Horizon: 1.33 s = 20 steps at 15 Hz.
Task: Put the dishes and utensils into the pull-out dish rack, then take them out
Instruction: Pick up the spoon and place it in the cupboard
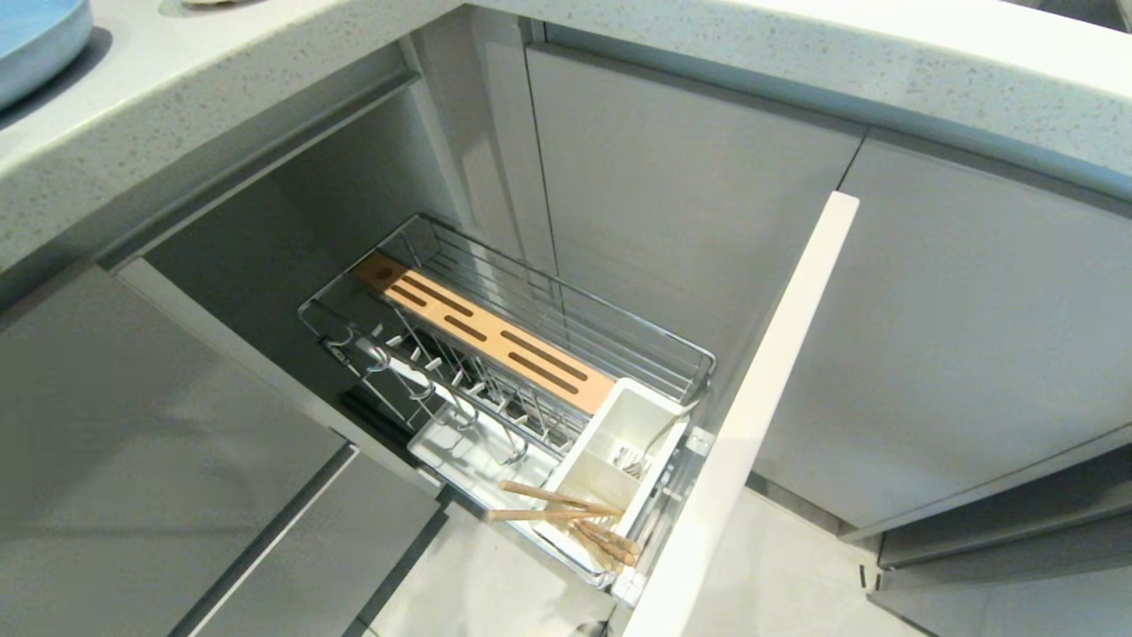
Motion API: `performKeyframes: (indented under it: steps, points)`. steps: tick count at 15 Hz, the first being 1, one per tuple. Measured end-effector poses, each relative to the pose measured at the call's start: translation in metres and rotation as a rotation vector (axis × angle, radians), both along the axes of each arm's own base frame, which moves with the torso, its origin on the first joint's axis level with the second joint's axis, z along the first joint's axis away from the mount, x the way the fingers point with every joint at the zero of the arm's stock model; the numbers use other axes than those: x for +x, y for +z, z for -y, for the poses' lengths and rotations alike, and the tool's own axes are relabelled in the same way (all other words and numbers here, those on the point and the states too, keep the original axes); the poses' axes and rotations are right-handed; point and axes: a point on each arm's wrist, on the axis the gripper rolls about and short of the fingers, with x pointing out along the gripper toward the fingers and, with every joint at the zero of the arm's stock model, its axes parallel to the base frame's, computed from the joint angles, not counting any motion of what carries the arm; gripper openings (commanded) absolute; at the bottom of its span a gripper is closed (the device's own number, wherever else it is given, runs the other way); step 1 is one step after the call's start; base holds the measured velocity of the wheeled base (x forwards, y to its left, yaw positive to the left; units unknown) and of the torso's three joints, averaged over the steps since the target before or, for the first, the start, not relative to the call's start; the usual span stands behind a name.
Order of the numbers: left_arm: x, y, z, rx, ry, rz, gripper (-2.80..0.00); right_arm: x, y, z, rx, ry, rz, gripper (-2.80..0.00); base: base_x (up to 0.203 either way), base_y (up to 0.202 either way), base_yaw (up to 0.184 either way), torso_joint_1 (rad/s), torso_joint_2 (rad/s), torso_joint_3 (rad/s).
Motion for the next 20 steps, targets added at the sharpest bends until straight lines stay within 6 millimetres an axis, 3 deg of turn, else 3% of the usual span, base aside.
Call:
performKeyframes:
  steps: [5, 11, 15, 20]
  points:
    - [-0.005, 0.006, -0.007, 0.031, 0.32, 0.06, -2.8, 0.0, 0.0, 0.0, 0.0, 0.0, 0.0, -2.8, 0.0, 0.0, 0.0, 0.0, 0.0, 0.0]
    - [0.025, 0.014, -0.029, 0.049, 0.667, 0.089, -2.8, 0.0, 0.0, 0.0, 0.0, 0.0, 0.0, -2.8, 0.0, 0.0, 0.0, 0.0, 0.0, 0.0]
    - [0.049, 0.015, -0.049, 0.048, 0.717, 0.048, -2.8, 0.0, 0.0, 0.0, 0.0, 0.0, 0.0, -2.8, 0.0, 0.0, 0.0, 0.0, 0.0, 0.0]
    - [0.05, 0.017, -0.065, 0.052, 0.69, -0.038, -2.8, 0.0, 0.0, 0.0, 0.0, 0.0, 0.0, -2.8, 0.0, 0.0, 0.0, 0.0, 0.0, 0.0]
